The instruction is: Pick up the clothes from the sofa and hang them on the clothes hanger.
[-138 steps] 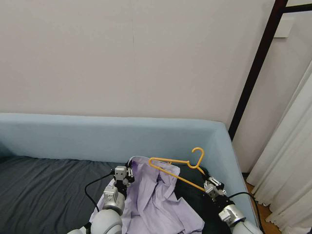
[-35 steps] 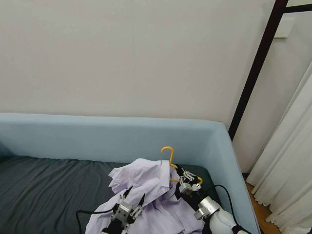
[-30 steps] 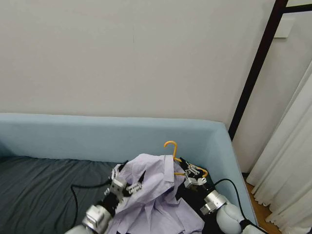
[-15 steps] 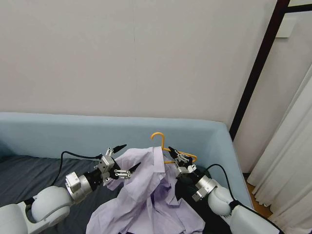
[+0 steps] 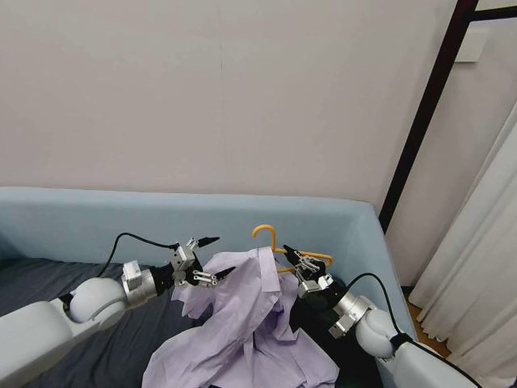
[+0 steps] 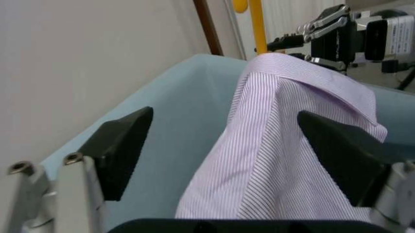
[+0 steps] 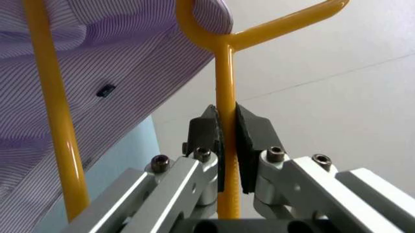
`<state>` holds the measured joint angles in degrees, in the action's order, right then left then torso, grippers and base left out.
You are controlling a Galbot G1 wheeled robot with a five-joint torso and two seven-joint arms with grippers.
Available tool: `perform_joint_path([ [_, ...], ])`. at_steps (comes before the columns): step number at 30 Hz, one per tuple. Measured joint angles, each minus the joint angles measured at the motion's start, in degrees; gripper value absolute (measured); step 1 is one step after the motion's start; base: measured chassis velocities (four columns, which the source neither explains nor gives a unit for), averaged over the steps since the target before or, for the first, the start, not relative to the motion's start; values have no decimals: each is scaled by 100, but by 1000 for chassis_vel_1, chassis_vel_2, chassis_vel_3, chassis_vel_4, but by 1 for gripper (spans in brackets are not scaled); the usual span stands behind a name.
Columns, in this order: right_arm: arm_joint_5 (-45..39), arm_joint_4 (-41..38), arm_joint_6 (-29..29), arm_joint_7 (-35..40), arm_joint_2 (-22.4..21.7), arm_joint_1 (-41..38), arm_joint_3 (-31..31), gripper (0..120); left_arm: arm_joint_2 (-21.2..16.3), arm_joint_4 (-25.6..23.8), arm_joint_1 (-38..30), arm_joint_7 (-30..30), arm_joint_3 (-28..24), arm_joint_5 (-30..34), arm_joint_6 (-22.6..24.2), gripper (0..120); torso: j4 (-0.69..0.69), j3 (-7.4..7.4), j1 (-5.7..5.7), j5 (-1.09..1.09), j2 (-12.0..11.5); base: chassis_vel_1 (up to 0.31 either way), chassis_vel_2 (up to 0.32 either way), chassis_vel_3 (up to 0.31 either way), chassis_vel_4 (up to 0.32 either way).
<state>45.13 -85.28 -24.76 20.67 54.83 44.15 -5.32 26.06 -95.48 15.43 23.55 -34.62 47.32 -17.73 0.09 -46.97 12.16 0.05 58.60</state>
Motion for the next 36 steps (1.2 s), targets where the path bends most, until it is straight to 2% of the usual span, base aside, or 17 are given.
perform_joint_path([
  [1, 14, -3, -8, 5, -10, 21, 17, 4, 50, 51, -162, 90, -122, 27, 60, 79, 0, 0, 0, 0, 0, 0, 0, 0, 0],
  [5, 40, -3, -36, 16, -27, 37, 55, 4, 95, 124, -546, 398, -481, 77, 262, 71, -1, 1, 0, -2, 0, 0, 0, 0, 0],
  [12, 51, -3, -64, 17, -28, -51, 49, 4, 243, 355, -999, 571, -1113, 54, 307, 74, -3, 1, -1, 0, 0, 0, 0, 0, 0],
  [14, 72, -3, -79, 16, -26, -65, 45, 4, 386, 520, -1146, 543, -1315, 20, 293, 74, -2, 1, -1, -1, 0, 0, 0, 0, 0],
  [18, 97, -9, -96, 16, -29, -66, 43, 4, 653, 780, -1263, 492, -1468, 3, 271, 68, -2, 0, -1, 0, 0, 0, 0, 0, 0],
  [20, 125, -34, -113, 15, -54, -38, 90, 4, 879, 940, -1388, 474, -1591, 22, 263, 57, -1, 0, -1, -1, 0, 0, 0, 0, 0],
  [21, 125, -34, -113, 15, -54, -38, 90, 4, 879, 940, -1388, 474, -1591, 22, 263, 57, -1, 0, -1, -1, 0, 0, 0, 0, 0],
  [24, 163, -22, -151, 14, -70, -21, 148, 4, 1017, 1071, -1492, 521, -1731, 25, 203, 43, 1, 1, -1, -2, 0, 0, 0, 0, 0],
  [25, 171, -20, -155, 14, -69, -18, 151, 4, 1032, 1112, -1497, 572, -1752, 19, 163, 39, -1, 0, -1, -1, 0, 0, 0, 0, 0],
  [26, 171, -20, -155, 14, -69, -18, 151, 4, 1032, 1112, -1497, 572, -1752, 19, 163, 39, -1, 0, -1, -1, 0, 0, 0, 0, 0],
  [31, 265, -12, -203, 20, -50, 34, 158, 4, 1035, 1195, -1462, 634, -1767, -16, 79, 18, -3, 1, -1, -1, 0, 0, 0, 0, 0],
  [32, 265, -12, -203, 20, -50, 34, 158, 4, 1035, 1195, -1462, 634, -1767, -16, 79, 18, -3, 1, -1, -1, 0, 0, 0, 0, 0],
  [35, 302, -5, -232, 32, -41, 54, 159, 4, 1013, 1196, -1429, 636, -1748, -25, 73, 5, -1, 1, -1, -1, 0, 0, 0, 0, 0],
  [36, 309, -6, -242, 34, -37, 55, 159, 4, 996, 1185, -1408, 636, -1742, -29, 74, 5, -1, 1, -1, -1, 0, 0, 0, 0, 0],
])
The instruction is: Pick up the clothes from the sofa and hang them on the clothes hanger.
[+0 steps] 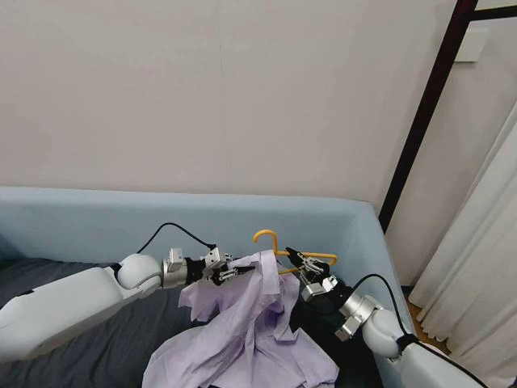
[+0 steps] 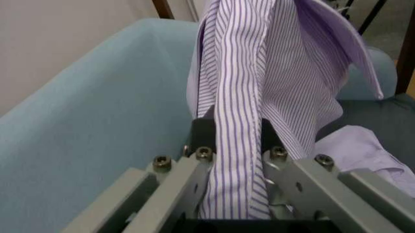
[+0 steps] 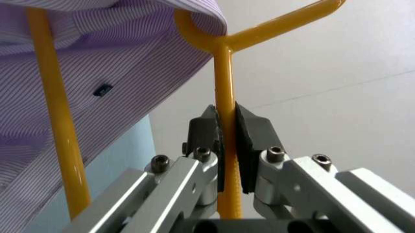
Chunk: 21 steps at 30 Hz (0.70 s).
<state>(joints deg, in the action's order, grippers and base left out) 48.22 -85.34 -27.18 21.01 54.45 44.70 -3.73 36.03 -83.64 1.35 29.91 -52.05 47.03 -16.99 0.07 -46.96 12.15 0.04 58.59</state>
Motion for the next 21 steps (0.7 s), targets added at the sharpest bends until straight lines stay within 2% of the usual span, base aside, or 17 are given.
perform_joint_path([
  [13, -84, -57, 39, -29, 22, 44, -52, 4, -196, -160, 348, 1, 266, -12, -70, 4, -1, 0, 0, 1, 0, 0, 0, 0, 0],
  [16, -490, -124, 156, -63, -20, 134, -64, 14, -297, -139, 433, 105, 367, 73, -21, 4, 0, 1, -1, 0, 0, 0, 0, 0, 0],
  [17, -490, -124, 156, -63, -20, 134, -64, 14, -297, -139, 433, 105, 367, 73, -21, 4, 0, 1, -1, 0, 0, 0, 0, 0, 0],
  [21, -1425, -316, 269, -131, -166, 346, -252, 34, -321, -133, 597, 140, 527, 243, 8, 3, 0, 0, 0, 1, 1, 0, 0, 0, 0],
])
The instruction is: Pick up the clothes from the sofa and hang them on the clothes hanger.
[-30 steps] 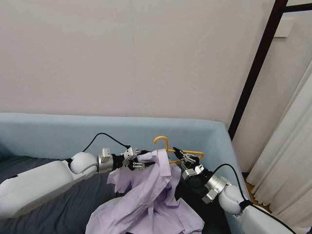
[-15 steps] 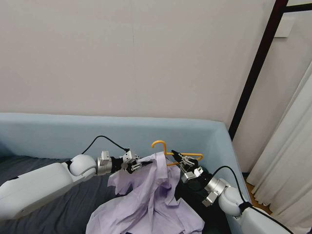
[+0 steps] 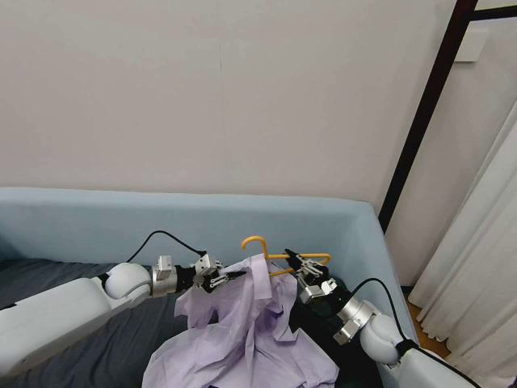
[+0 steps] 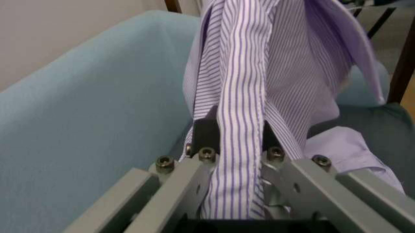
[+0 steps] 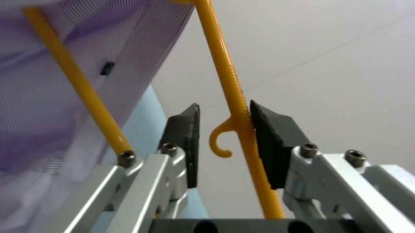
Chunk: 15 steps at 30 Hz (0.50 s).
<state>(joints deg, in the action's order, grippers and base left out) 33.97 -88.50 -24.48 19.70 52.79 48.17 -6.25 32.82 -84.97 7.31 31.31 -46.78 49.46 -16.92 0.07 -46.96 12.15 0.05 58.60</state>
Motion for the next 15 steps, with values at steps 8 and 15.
perform_joint_path([
  [8, -919, -553, -75, -273, -224, 534, 129, 59, -85, 49, 230, -84, 353, 57, -66, 1, 0, 0, 0, -1, 0, 0, 0, 0, 0],
  [15, -2267, -1111, 179, -610, -390, 1347, 342, 86, -336, 60, 791, -58, 1046, 40, -186, 1, 0, 1, 0, -1, 1, 0, 0, 0, 0],
])
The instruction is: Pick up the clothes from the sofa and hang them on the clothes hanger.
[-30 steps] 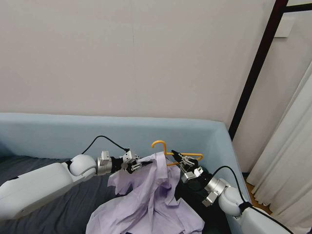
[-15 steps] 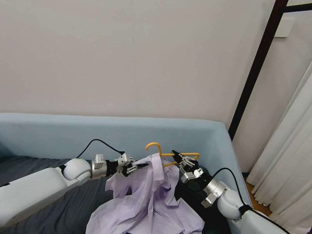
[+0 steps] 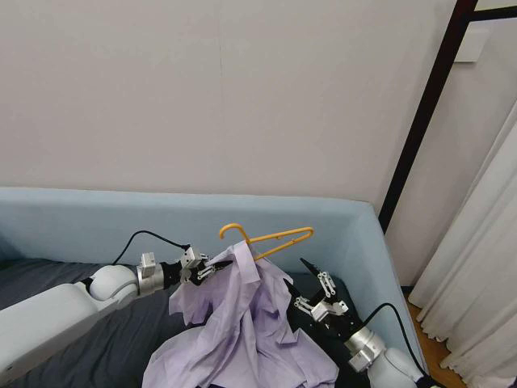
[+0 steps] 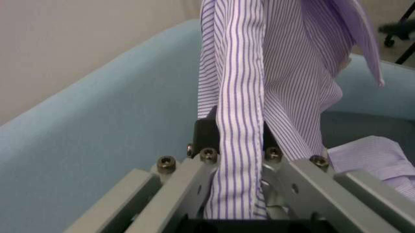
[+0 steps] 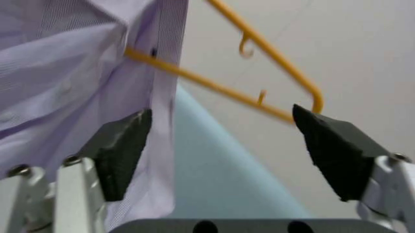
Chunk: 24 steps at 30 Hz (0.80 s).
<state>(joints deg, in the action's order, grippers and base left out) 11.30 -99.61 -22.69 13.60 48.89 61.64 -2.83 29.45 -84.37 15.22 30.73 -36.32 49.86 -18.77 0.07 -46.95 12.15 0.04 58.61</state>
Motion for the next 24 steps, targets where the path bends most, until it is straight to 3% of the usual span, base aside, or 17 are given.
perform_joint_path([
  [1, -332, -22, 135, -59, -23, 119, -34, 93, -46, -29, 130, 11, 131, -13, -19, 1, 0, 0, 0, 2, 0, 0, 0, 0, 0],
  [7, -1628, -45, 613, -341, -50, 284, -175, 100, -227, -190, 464, 2, 367, -26, -116, 1, 1, 0, 0, 1, 0, 0, 0, 0, 0],
  [11, -3702, -83, 1192, -807, -16, 138, -380, 100, -439, -363, 711, 2, 459, -94, -188, 1, -2, 0, 0, 2, 0, 0, 0, 0, 0],
  [12, -3702, -83, 1192, -807, -16, 138, -380, 100, -439, -363, 711, 2, 459, -94, -188, 1, -2, 0, 0, 2, 0, 0, 0, 0, 0],
  [15, -5179, -84, 1722, -954, 151, -141, -544, 100, -514, -445, 721, -2, 476, -124, -212, 1, 1, -1, 0, 1, 0, 0, 0, 0, 0],
  [16, -5179, -84, 1722, -954, 151, -141, -544, 100, -514, -445, 721, -2, 476, -124, -212, 1, 1, -1, 0, 1, 0, 0, 0, 0, 0],
  [18, -5997, 59, 2055, -1021, 319, -384, -635, 100, -582, -480, 709, 8, 476, -128, -249, 1, 0, -1, 0, 1, 0, 0, 0, 0, 0],
  [24, -6527, 511, 2429, -1048, 656, -724, -872, 100, -640, -579, 726, 30, 470, -165, -274, 1, 0, -1, 0, 1, 0, 0, 0, 0, 0],
])
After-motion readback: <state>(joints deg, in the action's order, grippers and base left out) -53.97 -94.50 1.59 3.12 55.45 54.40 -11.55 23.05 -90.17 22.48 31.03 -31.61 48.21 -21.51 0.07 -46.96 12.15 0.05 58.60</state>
